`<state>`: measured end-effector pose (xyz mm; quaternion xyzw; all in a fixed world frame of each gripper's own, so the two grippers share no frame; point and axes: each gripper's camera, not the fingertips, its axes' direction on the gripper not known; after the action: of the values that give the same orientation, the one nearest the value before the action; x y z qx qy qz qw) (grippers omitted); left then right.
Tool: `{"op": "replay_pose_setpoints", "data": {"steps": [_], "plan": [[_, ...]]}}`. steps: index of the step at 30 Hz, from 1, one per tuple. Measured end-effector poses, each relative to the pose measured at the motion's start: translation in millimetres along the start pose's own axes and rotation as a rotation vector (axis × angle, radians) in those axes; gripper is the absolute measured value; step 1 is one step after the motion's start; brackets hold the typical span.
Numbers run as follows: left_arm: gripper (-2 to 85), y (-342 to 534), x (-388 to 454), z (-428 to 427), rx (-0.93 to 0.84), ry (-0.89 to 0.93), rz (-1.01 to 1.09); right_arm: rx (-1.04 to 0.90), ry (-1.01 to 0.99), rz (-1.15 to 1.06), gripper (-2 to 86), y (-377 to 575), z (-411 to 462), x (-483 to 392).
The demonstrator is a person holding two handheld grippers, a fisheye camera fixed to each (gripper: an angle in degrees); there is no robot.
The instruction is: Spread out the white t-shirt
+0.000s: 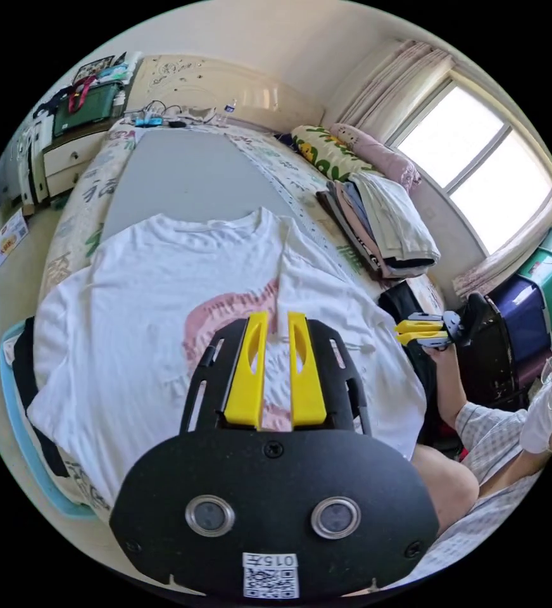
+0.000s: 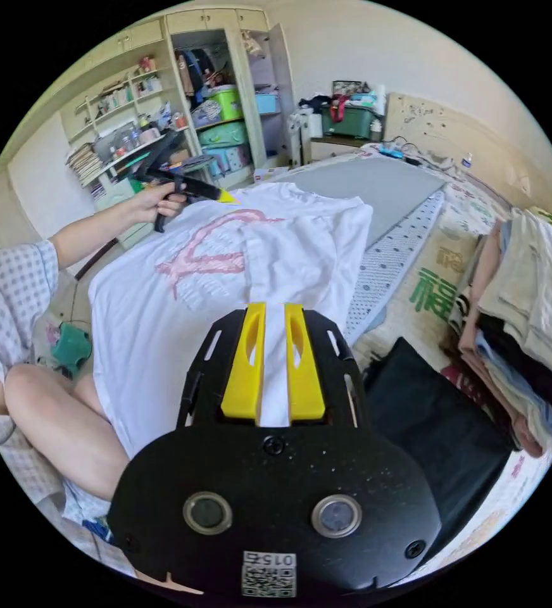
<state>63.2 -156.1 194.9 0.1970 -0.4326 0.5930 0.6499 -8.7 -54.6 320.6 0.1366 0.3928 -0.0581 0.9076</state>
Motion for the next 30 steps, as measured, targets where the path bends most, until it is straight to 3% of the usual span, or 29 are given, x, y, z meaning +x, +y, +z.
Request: {"op": "replay_pose_setpoints", "data": {"steps": [4, 9, 13, 19, 26, 30], "plan": [[5.7, -43, 17, 11, 0.049, 0.014, 0.040, -0.008, 0.023, 0.045, 6.6, -24, -8, 28], [7.6, -98, 37, 92, -0.098, 0.034, 0.030, -0.067, 0.084, 0.033, 7.5, -44, 10, 28], [7.9, -126, 65, 139, -0.178, -0.085, 0.096, -0.010, -0.009, 0.115, 3.6, -29, -2, 63], [5.5, -153, 84, 158, -0.140, -0.145, 0.108, 0.057, -0.081, 0.228, -0.4, 1, -17, 107], [6.2, -165, 89, 157, -0.181, -0.185, 0.120, 0.043, -0.064, 0.220, 0.7, 26, -18, 121], [8.1, -165, 74, 140, -0.115, -0.142, 0.068, 0.131, -0.161, 0.274, 3.3, 56, -29, 148]]}}
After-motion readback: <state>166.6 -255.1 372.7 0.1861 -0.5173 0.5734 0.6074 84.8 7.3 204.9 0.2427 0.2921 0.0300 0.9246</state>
